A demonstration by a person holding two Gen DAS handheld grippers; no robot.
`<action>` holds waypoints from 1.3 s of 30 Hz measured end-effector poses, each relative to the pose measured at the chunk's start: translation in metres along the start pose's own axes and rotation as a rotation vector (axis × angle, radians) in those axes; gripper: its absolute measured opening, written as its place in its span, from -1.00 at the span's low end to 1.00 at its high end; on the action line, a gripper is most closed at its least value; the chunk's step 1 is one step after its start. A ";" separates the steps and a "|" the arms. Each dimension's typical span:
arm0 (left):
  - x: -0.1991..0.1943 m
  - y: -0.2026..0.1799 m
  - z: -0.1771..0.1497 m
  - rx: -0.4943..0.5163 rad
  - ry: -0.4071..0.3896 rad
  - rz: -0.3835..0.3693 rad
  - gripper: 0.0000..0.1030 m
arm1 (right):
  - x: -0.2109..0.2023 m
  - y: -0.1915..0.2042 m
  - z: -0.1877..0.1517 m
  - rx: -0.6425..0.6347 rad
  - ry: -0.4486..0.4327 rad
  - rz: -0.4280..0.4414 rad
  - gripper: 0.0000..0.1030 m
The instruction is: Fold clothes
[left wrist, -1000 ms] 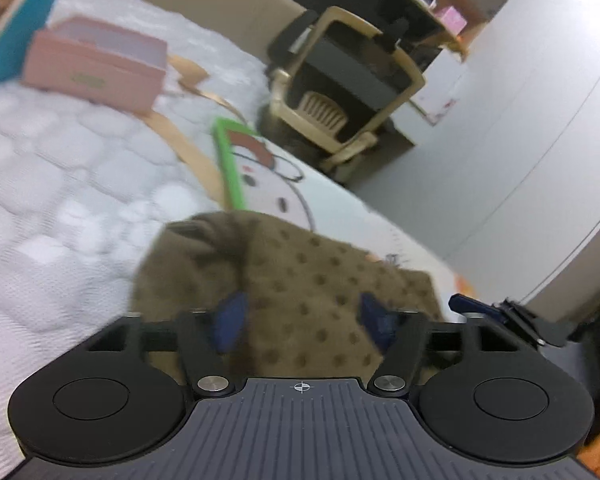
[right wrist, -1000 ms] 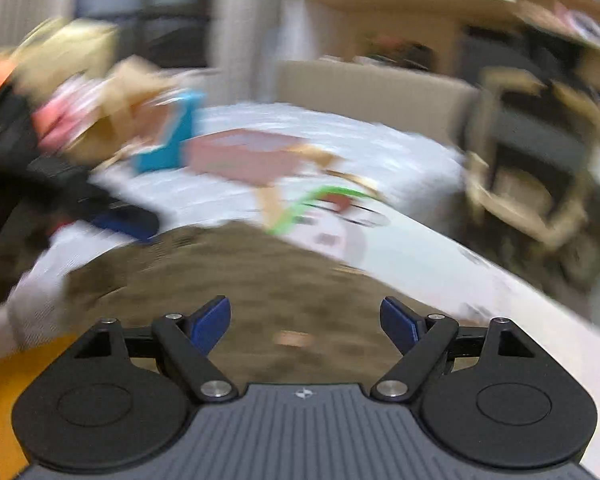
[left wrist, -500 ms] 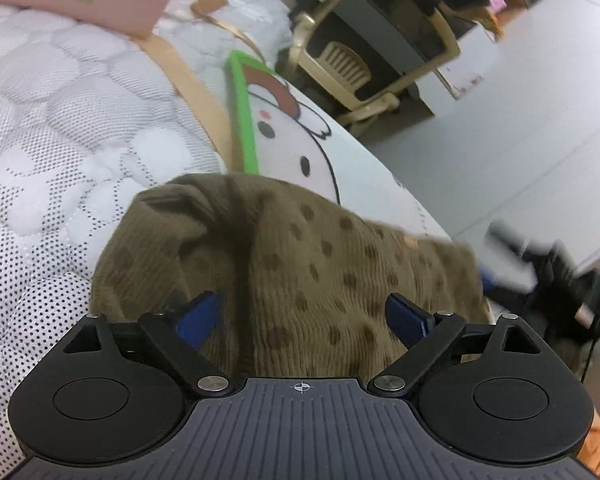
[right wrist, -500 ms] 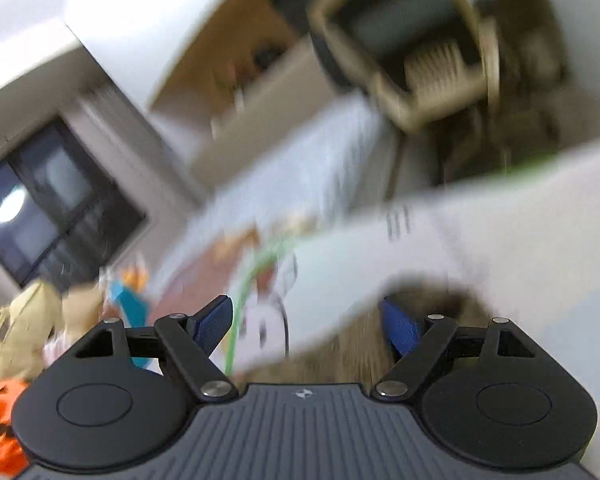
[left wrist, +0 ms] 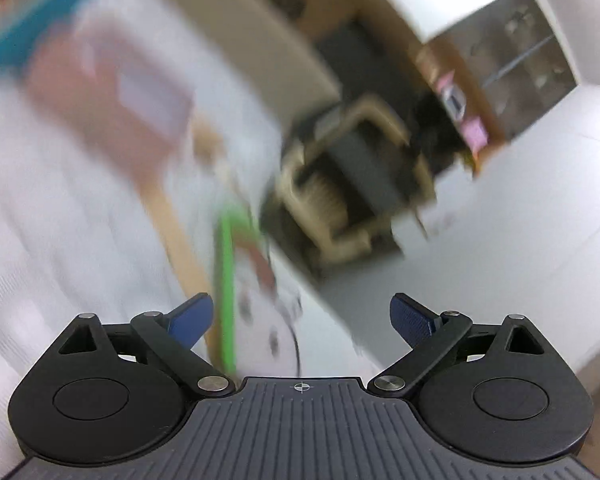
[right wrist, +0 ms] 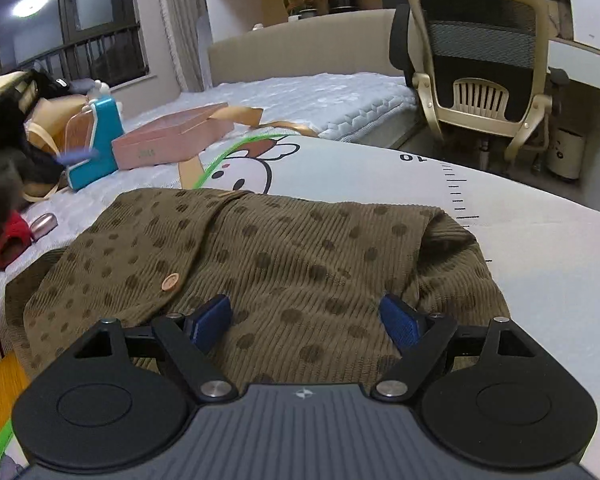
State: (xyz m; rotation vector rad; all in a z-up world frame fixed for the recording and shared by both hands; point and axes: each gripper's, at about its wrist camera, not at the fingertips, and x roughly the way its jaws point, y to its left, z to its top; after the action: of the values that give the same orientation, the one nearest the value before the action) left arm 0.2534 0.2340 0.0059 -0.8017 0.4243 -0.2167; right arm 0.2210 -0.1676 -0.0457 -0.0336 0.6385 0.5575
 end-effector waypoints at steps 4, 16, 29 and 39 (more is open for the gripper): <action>-0.033 -0.009 -0.008 0.164 0.087 0.115 0.90 | 0.002 0.006 0.003 -0.023 0.001 -0.011 0.66; -0.077 -0.002 -0.089 0.283 0.297 0.215 0.91 | -0.020 0.073 -0.012 -0.404 0.073 -0.002 0.66; -0.058 0.011 -0.098 0.188 0.252 0.257 -0.73 | -0.025 0.191 -0.006 -0.671 -0.074 0.151 0.67; -0.047 -0.020 -0.083 0.108 0.253 0.067 -0.73 | 0.061 0.254 0.000 -0.720 -0.033 0.091 -0.40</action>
State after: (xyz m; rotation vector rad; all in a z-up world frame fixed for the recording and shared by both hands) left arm 0.1737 0.1828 -0.0171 -0.6550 0.6716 -0.2772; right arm 0.1334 0.0787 -0.0451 -0.6726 0.3811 0.8517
